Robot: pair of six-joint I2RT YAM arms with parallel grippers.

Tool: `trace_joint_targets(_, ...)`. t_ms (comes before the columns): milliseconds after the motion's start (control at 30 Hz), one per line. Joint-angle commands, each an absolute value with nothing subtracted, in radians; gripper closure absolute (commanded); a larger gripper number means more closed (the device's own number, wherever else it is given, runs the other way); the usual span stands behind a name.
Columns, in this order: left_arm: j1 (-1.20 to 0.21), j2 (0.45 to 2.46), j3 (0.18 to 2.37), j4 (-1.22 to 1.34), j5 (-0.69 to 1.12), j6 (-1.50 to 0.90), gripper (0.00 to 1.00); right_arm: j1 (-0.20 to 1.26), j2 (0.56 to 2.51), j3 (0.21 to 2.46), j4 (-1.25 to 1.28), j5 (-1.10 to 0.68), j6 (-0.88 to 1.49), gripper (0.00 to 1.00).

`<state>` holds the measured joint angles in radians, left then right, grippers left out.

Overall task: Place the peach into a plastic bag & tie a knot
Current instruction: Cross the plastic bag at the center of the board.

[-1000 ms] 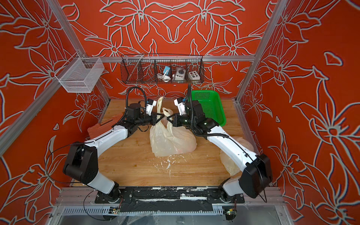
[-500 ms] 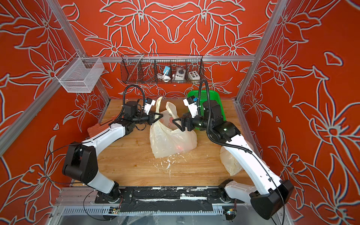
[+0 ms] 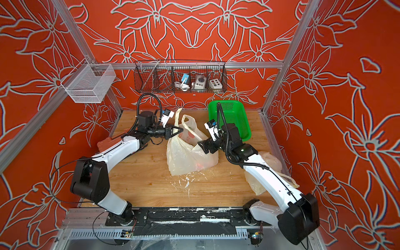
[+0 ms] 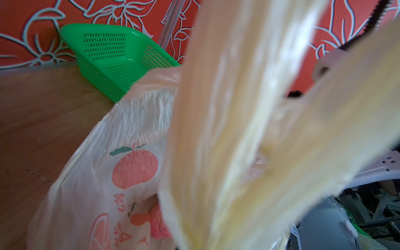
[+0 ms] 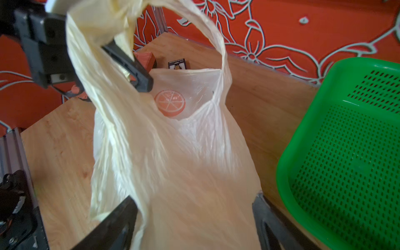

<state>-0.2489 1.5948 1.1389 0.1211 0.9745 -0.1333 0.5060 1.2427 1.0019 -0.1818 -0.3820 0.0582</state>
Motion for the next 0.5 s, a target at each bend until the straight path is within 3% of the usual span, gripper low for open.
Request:
trace_joint_targets(0, -0.262, 1.609, 1.175, 0.128, 1.027, -0.13, 1.0, 0.505, 1.299, 1.041, -0.025, -0.487, 0.079, 0.4)
trace_joint_targets(67, -0.264, 1.619, 1.192, 0.118, 1.023, -0.131, 1.0, 0.506, 1.324, 1.047, 0.0, -0.515, 0.094, 0.72)
trace_joint_targets(167, -0.262, 1.627, 1.228, 0.072, 1.009, -0.103, 1.0, 0.514, 1.306, 1.04, -0.011, -0.533, 0.079, 0.99)
trace_joint_targets(467, -0.228, 1.626, 1.203, 0.153, 0.927, -0.193, 1.0, 0.564, 1.038, 0.83, 0.098, -0.543, 0.17, 1.0)
